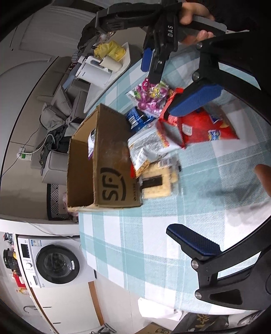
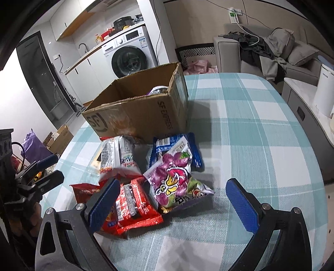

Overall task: Organize snacks
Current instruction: 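Grasp the red chip bag with the left gripper while the right gripper grasps a pink candy bag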

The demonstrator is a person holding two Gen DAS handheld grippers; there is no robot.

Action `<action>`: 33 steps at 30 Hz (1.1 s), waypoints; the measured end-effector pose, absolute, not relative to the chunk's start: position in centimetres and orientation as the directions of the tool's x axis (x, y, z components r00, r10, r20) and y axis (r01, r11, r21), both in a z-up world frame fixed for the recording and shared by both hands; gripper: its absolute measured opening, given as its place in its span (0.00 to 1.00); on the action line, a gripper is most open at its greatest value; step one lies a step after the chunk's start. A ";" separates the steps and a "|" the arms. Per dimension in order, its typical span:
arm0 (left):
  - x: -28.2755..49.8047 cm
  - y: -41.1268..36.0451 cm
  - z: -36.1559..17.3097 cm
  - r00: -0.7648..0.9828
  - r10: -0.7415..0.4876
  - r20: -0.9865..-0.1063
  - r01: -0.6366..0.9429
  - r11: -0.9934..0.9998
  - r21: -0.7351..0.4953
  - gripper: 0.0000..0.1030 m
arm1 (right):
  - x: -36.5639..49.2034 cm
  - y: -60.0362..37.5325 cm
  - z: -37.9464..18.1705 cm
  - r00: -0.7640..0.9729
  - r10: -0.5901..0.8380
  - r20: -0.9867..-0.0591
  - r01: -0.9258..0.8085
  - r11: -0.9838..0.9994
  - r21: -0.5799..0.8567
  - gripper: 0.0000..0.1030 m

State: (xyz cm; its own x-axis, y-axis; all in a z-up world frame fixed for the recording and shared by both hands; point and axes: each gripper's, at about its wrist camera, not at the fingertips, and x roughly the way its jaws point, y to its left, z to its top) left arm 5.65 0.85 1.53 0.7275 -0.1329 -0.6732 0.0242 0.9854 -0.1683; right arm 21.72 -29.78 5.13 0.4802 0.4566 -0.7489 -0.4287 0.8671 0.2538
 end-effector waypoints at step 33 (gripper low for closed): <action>7.4 -4.2 -4.9 0.567 -0.251 -0.785 0.104 0.967 -0.234 0.99 | 22.3 -30.0 2.7 0.446 0.446 -0.776 -0.405 0.874 0.269 1.00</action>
